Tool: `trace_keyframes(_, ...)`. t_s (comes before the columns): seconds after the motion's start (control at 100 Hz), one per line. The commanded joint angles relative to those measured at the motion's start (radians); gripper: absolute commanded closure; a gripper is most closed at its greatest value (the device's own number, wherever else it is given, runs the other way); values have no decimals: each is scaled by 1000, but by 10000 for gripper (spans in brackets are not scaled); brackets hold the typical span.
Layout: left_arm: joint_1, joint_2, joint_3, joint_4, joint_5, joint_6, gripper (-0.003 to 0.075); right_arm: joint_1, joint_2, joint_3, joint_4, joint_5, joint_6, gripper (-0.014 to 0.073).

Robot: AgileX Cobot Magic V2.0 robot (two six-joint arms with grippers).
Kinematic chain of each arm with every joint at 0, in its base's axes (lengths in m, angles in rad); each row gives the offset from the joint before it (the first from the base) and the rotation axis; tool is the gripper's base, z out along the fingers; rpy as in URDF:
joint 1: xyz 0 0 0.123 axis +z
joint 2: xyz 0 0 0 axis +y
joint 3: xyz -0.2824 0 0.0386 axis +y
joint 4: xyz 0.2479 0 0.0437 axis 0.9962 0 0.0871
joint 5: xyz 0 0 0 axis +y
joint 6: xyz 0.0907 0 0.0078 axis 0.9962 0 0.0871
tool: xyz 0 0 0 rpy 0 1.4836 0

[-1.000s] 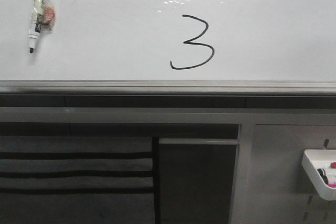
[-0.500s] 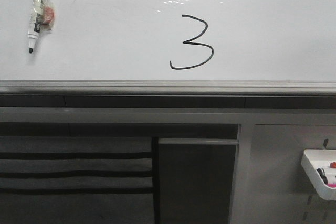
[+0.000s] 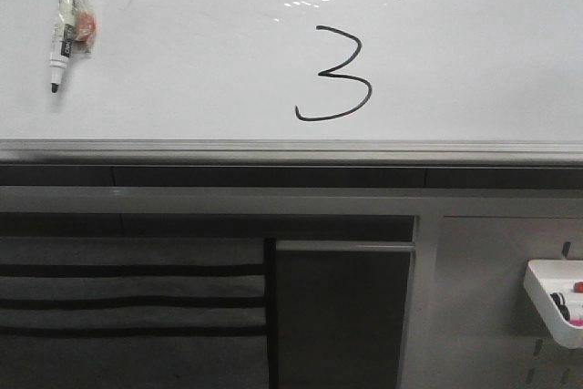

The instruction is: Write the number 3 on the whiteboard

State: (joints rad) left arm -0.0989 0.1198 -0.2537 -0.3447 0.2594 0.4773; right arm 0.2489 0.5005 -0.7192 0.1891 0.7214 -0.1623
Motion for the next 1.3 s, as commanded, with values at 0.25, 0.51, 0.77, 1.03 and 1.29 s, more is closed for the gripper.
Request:
trace_keyframes(0.25, 29, -117, 174, 399, -221, -539, 738, -7, 3, -23, 0, -80, 2, 668)
trace_keyframes(0.51, 33, -158, 263, 363, -318, -570, 738, -7, 5, -23, 0, -78, 2, 668)
trace_keyframes(0.77, 34, -158, 263, 368, -320, -570, 738, -7, 5, -23, 0, -76, 2, 668)
trace_keyframes(1.03, 34, -158, 263, 368, -320, -570, 738, -7, 5, -23, 0, -76, 2, 668)
trace_keyframes(1.29, 34, -158, 263, 368, -320, -570, 738, -7, 5, -23, 0, -76, 2, 668)
